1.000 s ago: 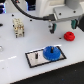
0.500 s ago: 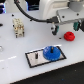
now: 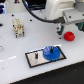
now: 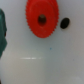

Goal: Insert the blue gear onto the right peg, followed by the red gear

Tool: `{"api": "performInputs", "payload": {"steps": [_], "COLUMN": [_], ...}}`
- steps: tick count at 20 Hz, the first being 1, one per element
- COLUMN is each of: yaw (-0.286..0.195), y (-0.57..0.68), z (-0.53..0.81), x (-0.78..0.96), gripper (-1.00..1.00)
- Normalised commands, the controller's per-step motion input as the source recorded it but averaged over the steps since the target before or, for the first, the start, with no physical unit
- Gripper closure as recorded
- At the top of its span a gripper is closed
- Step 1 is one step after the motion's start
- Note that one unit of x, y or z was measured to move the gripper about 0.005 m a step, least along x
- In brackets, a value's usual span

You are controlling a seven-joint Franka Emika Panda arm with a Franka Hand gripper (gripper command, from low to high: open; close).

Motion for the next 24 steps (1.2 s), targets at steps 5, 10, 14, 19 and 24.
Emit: {"api": "performInputs", "payload": {"steps": [5,10,14,19,24], "yaw": [0.0,0.0,0.0,0.0,0.0], "y": [0.14,0.03,0.01,0.01,0.01], "z": [-0.28,-0.3,-0.27,-0.2,-0.12], "x": [-0.08,-0.1,-0.11,-0.2,-0.23], "gripper": [-1.0,-1.0,-1.0,1.0,1.0]}}
